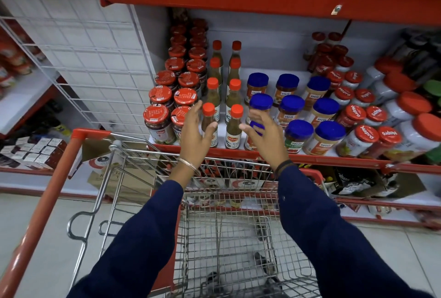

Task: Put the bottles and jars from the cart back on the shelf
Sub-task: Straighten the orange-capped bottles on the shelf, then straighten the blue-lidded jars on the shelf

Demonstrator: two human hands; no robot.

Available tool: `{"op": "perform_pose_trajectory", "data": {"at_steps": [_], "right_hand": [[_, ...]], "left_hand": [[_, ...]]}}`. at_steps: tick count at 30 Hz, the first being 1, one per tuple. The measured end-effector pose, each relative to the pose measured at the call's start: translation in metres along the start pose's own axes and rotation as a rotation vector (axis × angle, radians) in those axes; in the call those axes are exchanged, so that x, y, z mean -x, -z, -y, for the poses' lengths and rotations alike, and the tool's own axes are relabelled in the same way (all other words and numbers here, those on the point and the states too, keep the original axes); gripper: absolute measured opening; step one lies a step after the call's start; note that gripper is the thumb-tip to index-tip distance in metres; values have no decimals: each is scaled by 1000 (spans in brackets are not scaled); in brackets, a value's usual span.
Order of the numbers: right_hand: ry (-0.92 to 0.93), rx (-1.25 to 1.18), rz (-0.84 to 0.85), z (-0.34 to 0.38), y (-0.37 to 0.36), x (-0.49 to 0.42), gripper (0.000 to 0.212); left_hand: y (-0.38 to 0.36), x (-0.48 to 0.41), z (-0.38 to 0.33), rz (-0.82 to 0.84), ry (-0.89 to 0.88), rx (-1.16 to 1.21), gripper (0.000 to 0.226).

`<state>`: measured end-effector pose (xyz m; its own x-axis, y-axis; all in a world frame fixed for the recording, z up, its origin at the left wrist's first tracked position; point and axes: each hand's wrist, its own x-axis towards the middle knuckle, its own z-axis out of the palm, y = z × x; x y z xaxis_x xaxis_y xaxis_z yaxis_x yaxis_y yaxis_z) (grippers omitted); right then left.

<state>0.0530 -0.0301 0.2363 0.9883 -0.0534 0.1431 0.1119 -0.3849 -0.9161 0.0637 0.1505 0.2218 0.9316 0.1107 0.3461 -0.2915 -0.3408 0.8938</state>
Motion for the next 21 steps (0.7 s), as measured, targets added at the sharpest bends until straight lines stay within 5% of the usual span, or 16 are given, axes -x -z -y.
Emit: {"op": "perform_pose_trajectory", "data": {"at_steps": [3, 8, 17, 21], "right_hand": [[17, -87, -272, -22, 17, 40, 23], [-168, -235, -522, -75, 38, 75, 27], [-306, -272, -170, -112, 74, 44, 86], [-272, -389, -92, -111, 87, 39, 52]], "left_hand": [[-17, 26, -17, -180, -134, 105, 40], [-80, 69, -36, 152, 12, 239, 36], [-179, 59, -40, 460, 520, 344, 79], [-188, 55, -43, 490, 538, 375, 76]]}}
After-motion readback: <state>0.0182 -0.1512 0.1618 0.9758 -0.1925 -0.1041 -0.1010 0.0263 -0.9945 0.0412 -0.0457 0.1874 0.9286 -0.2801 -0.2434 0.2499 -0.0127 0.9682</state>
